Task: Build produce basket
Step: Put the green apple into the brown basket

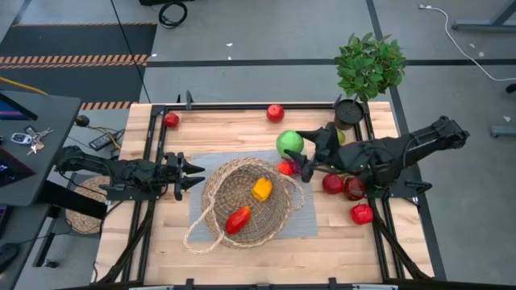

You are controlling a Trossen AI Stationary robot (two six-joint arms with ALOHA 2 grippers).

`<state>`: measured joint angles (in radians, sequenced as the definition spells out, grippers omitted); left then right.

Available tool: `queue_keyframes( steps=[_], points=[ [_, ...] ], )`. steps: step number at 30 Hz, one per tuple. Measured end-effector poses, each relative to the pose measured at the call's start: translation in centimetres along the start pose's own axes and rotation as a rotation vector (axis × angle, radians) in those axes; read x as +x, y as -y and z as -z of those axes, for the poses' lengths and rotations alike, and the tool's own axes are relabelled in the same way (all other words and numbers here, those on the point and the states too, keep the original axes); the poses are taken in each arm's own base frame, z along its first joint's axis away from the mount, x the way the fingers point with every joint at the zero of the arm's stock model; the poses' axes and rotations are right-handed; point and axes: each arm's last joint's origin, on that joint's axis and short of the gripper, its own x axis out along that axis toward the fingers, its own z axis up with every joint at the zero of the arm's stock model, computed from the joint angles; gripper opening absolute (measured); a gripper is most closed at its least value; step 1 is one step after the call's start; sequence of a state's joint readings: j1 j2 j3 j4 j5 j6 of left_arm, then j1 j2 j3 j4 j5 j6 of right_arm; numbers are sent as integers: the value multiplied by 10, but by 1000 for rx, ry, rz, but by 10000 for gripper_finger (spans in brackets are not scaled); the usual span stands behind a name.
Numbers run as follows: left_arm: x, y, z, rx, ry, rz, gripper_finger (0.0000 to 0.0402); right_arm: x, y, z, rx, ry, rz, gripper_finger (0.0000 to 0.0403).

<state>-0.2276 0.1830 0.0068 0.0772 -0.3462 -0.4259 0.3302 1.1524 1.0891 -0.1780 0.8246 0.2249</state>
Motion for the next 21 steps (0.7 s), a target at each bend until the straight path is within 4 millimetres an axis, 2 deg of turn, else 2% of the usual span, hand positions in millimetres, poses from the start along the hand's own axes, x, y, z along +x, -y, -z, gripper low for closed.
queue_keyframes(
  steps=[7, 14, 21],
  points=[
    [0, 0, 0, 0, 0, 0, 195, 3, -27, 5, -105, 40, -16, 320],
    [0, 0, 0, 1, -1, 0, 196, 12, -52, -20, -177, 74, -15, 321],
    [0, 0, 0, 0, -1, 0, 193, 27, -93, -25, -271, 71, -55, 321]
  ],
)
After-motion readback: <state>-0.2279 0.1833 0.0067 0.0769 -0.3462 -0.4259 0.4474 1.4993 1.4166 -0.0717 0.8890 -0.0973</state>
